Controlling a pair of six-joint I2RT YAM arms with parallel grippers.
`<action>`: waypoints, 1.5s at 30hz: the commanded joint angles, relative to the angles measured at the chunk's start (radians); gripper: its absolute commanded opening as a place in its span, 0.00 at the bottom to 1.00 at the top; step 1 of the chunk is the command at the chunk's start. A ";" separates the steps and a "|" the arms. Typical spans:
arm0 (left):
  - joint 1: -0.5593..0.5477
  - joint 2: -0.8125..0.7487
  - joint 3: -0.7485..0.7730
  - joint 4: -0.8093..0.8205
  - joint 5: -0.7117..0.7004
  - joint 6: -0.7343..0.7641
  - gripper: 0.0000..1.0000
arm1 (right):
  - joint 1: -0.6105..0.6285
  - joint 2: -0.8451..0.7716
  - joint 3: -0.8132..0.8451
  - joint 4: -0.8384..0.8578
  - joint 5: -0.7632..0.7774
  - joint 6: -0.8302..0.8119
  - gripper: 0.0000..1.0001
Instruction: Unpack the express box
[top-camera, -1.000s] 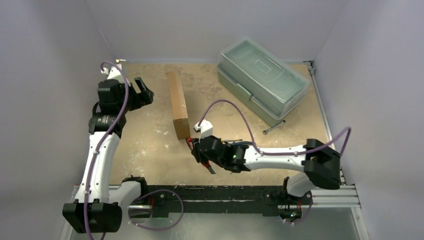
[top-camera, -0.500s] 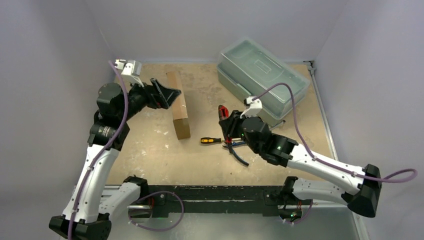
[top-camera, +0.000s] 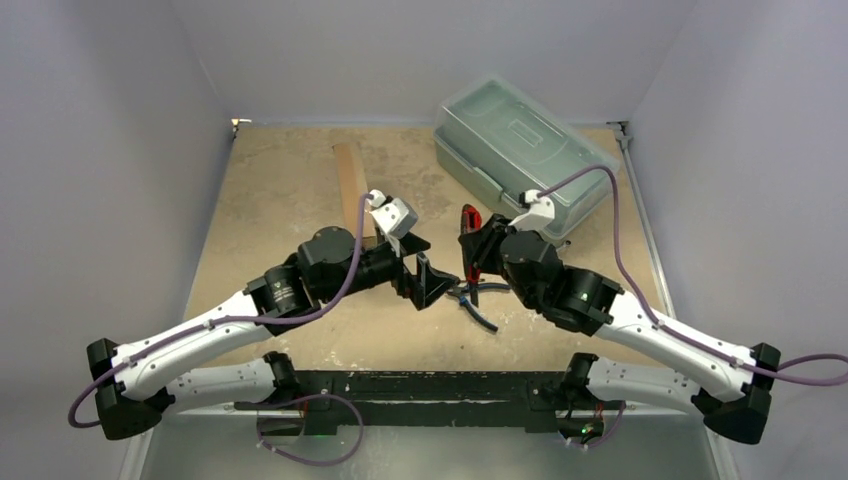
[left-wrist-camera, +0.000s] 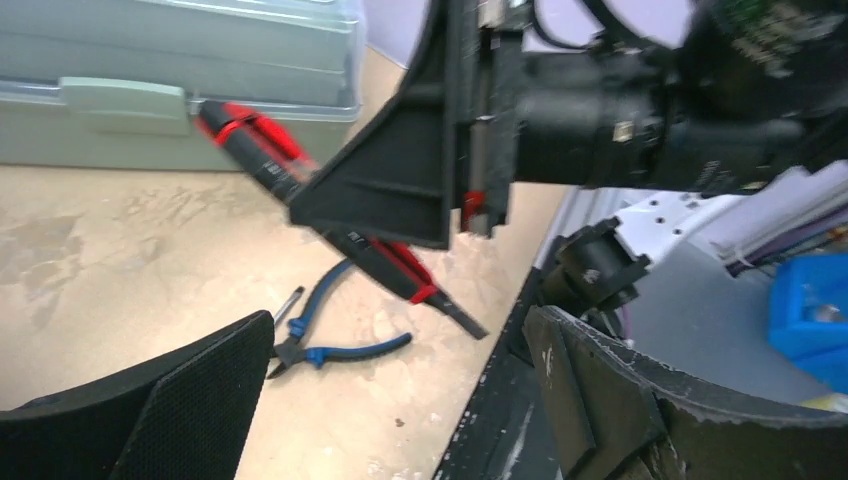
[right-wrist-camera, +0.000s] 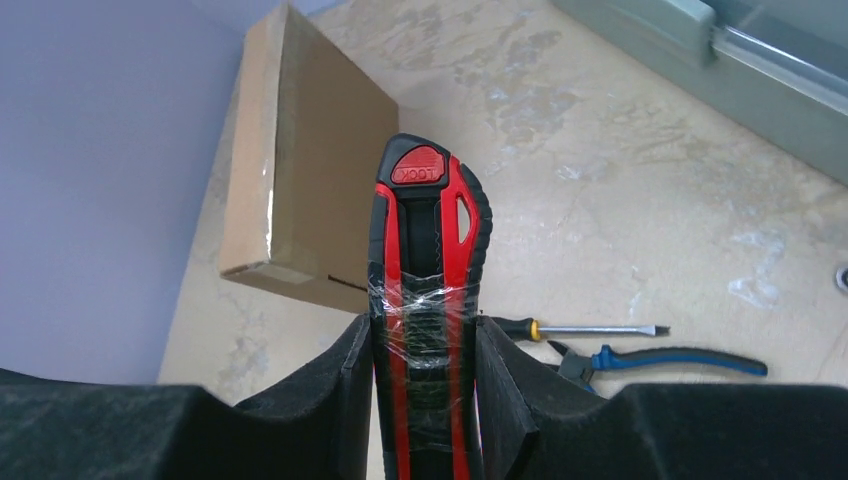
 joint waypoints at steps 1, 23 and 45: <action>-0.037 -0.004 -0.029 0.091 -0.204 0.090 0.99 | -0.006 -0.095 -0.009 -0.062 0.100 0.211 0.00; -0.037 0.079 -0.115 0.229 -0.095 -0.134 0.81 | -0.006 -0.094 -0.157 0.281 0.004 0.360 0.00; -0.033 0.214 -0.072 0.203 -0.149 -0.260 0.45 | -0.005 -0.103 -0.168 0.354 -0.013 0.295 0.00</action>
